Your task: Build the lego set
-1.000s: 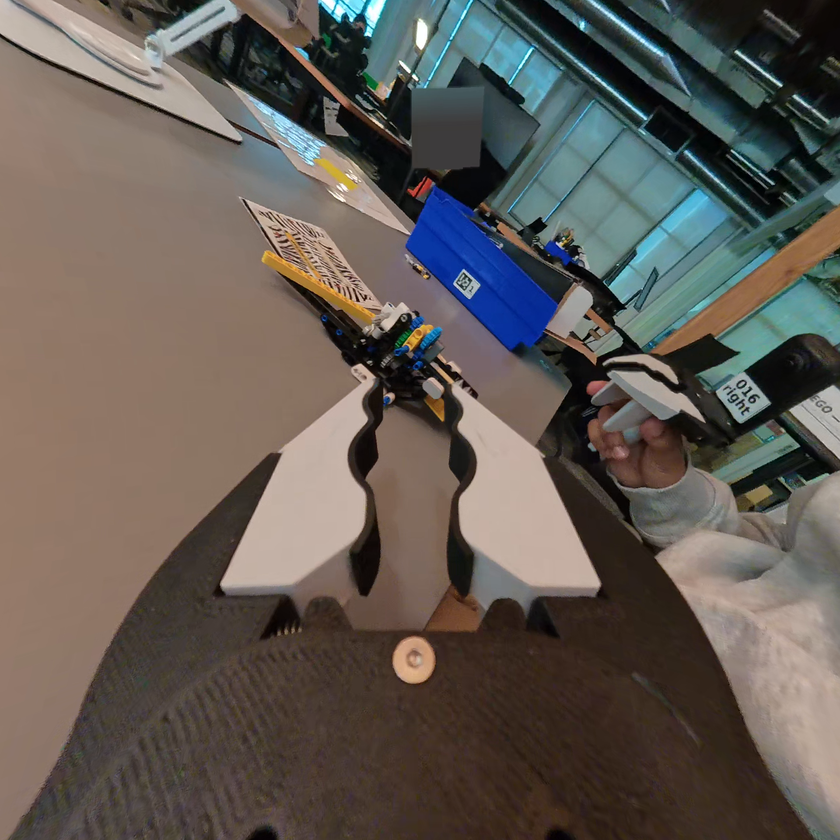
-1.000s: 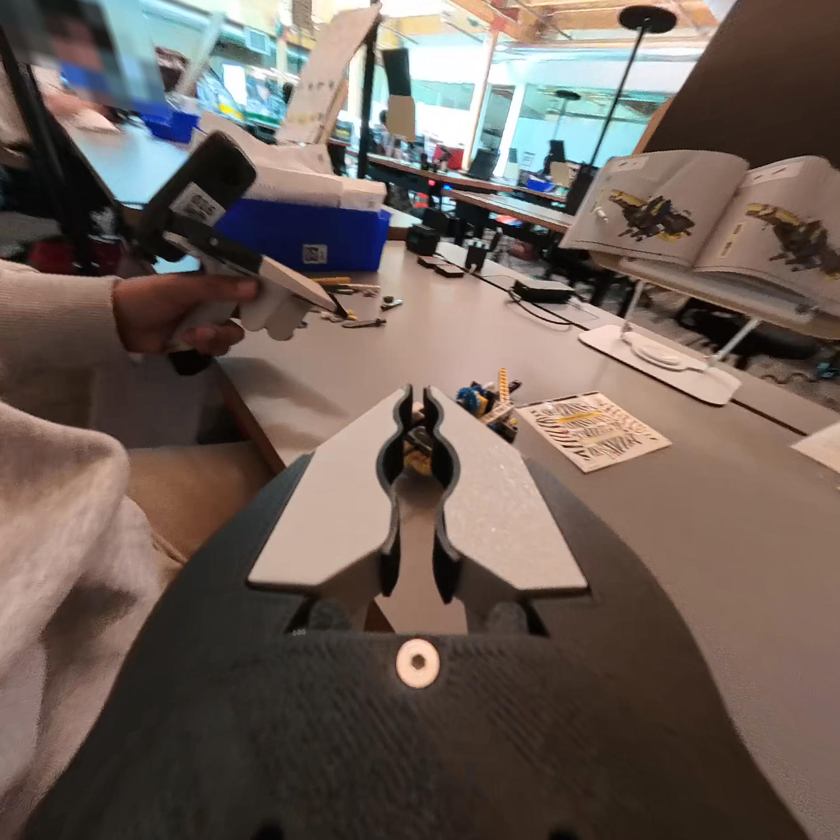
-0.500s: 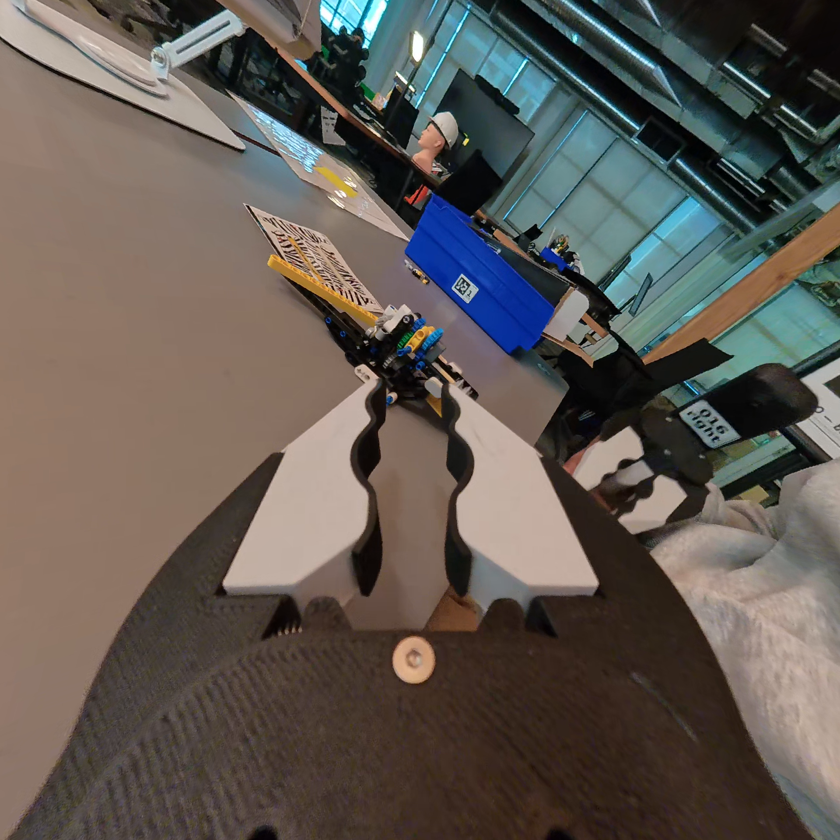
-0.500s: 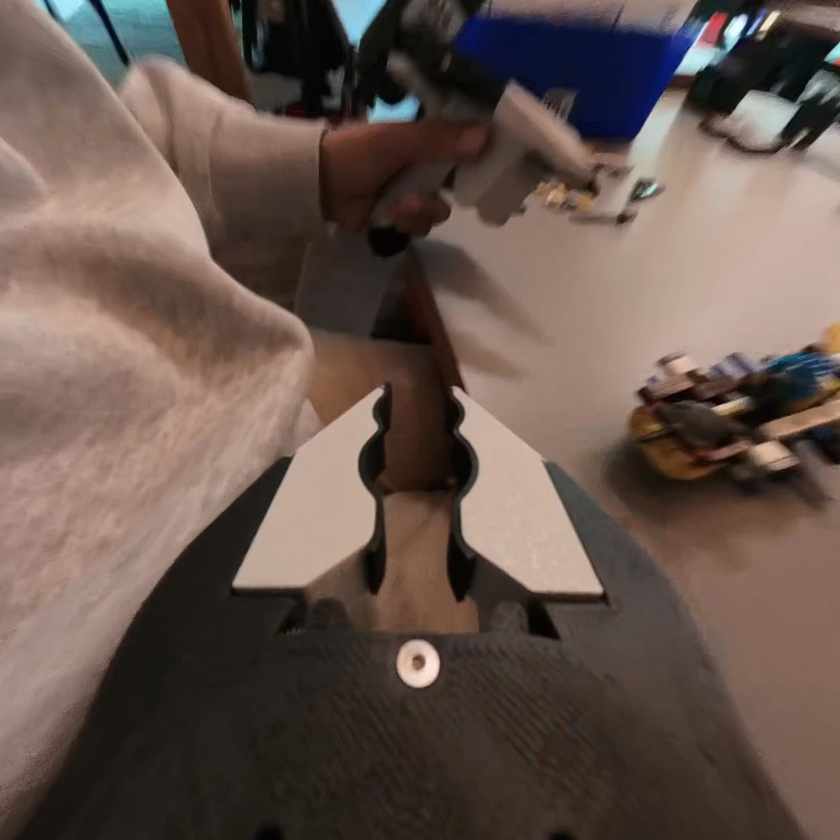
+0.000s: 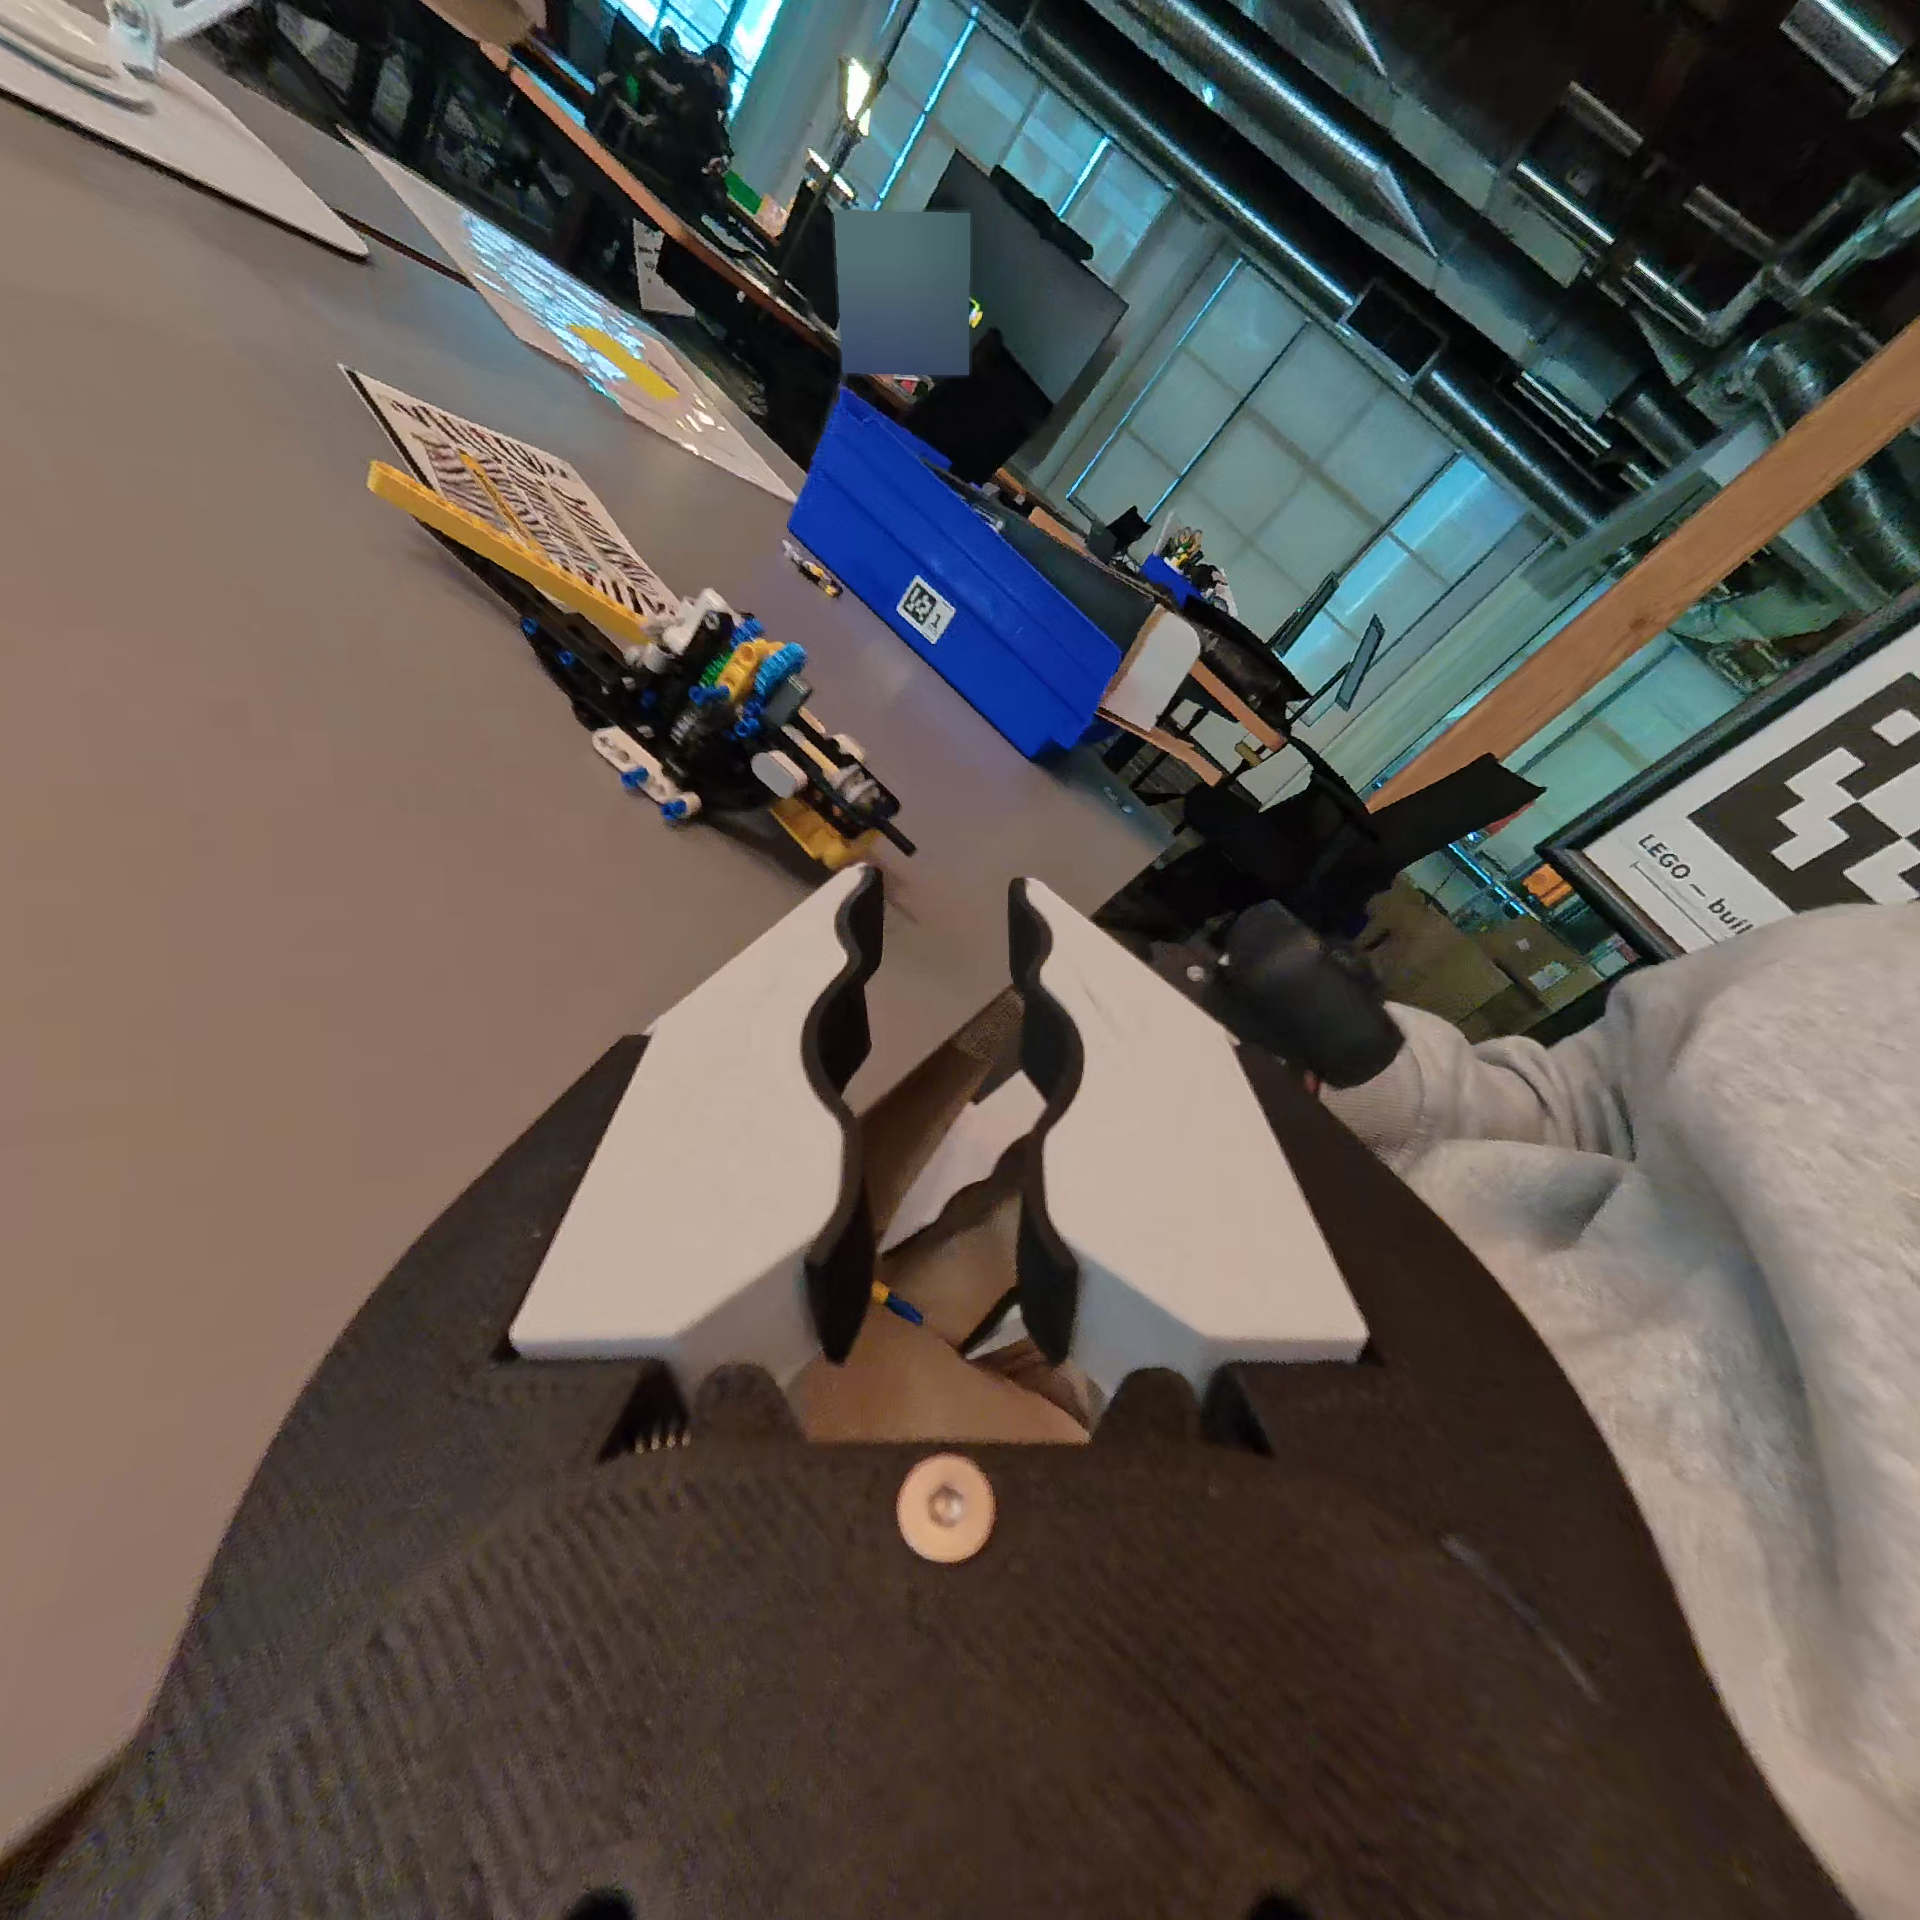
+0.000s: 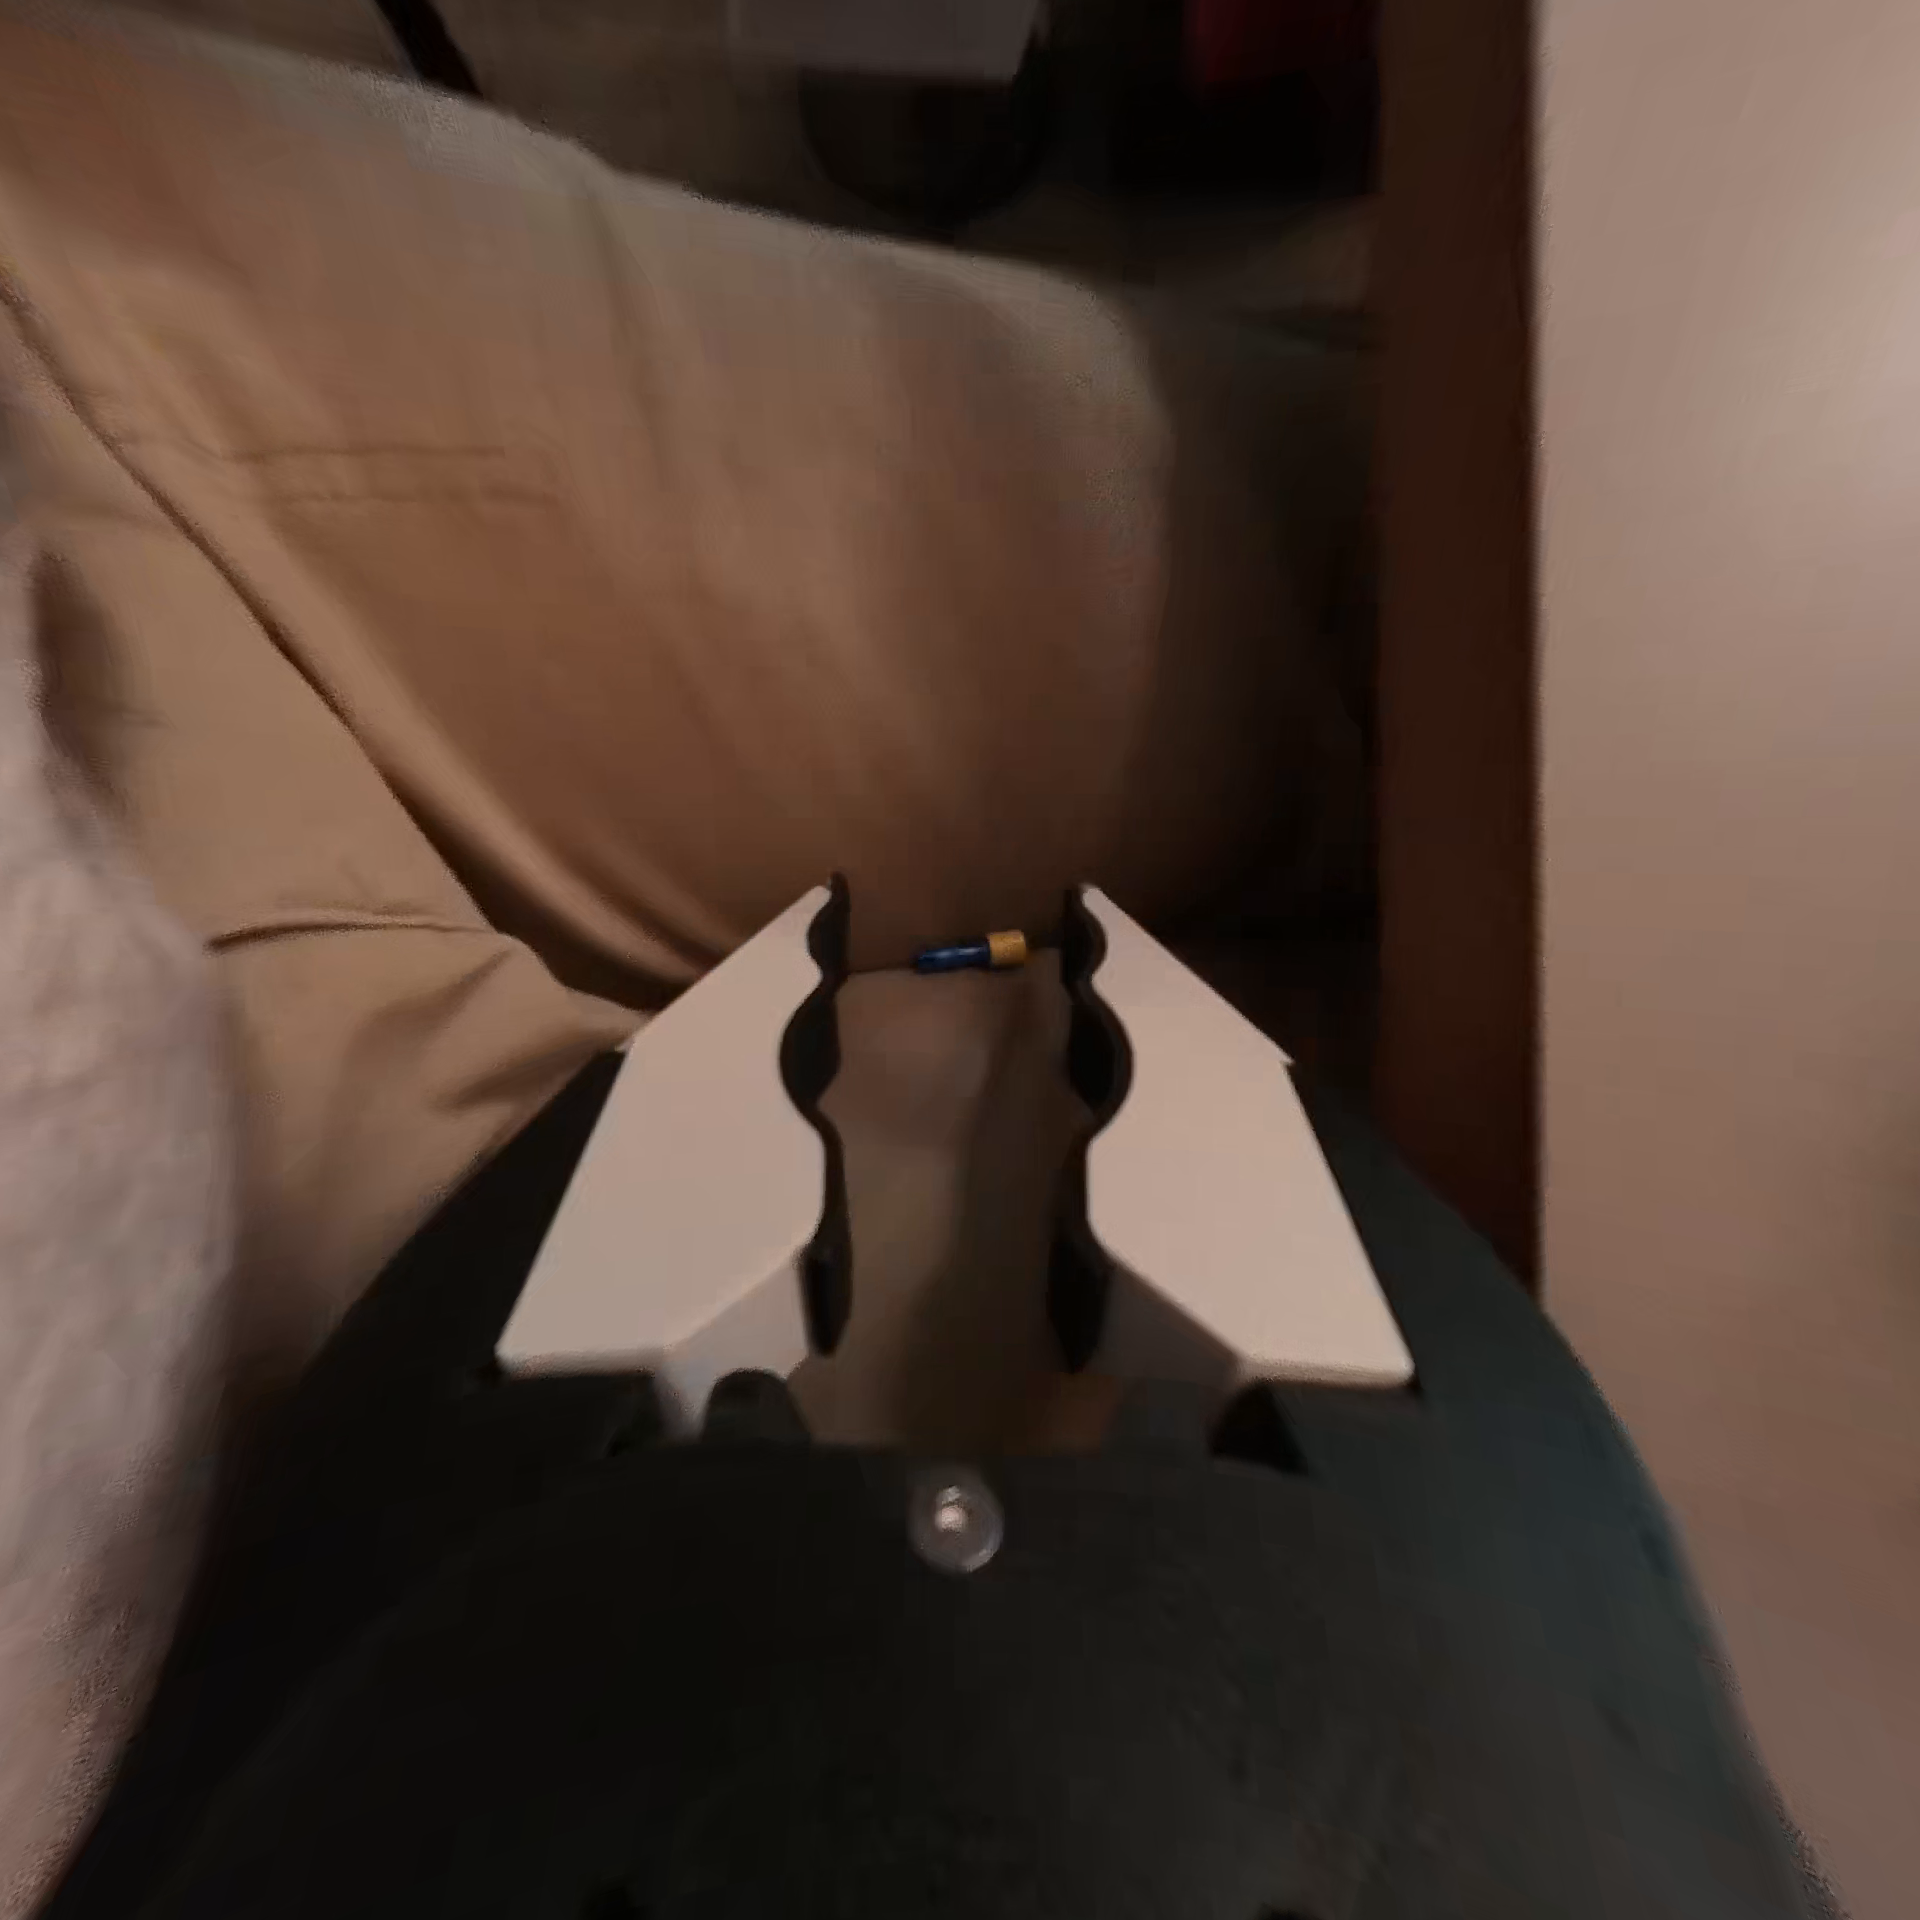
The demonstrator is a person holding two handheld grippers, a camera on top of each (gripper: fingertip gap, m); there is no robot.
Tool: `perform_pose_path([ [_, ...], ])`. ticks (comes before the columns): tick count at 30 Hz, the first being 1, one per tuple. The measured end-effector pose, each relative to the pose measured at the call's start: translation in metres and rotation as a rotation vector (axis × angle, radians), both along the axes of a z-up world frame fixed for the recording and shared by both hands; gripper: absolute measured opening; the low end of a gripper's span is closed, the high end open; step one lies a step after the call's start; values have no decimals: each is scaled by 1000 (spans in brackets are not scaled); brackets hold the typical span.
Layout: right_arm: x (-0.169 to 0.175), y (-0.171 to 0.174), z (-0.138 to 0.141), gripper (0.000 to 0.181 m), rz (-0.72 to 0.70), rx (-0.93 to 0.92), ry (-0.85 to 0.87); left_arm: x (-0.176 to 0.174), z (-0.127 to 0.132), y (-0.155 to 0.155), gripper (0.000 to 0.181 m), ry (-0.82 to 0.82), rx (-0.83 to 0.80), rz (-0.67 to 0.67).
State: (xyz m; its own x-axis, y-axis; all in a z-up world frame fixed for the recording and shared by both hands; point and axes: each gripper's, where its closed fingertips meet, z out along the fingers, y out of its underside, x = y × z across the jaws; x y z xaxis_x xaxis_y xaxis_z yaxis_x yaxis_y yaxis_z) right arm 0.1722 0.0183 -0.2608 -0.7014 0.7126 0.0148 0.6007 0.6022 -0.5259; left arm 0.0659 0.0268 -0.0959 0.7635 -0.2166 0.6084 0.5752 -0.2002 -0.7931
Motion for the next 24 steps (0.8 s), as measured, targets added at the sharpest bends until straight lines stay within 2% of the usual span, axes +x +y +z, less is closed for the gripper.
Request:
perform_pose_path([
  [5,17,-12,-11,39,123,61,-119,19,1,-21,23,-9,3,29],
  [8,22,-4,-18,48,173,162,-208,25,3,-30,22,-16,11,47],
  [10,30,-1,-26,47,215,207,-293,27,3,-34,22,-23,14,54],
  [17,35,-15,-28,23,301,156,-329,30,2,-38,23,-28,10,58],
  [20,33,-22,-9,23,263,46,-258,31,1,-37,23,-33,7,50],
  [24,12,-28,45,23,197,-178,-23,34,-1,-35,25,-44,-1,32],
])
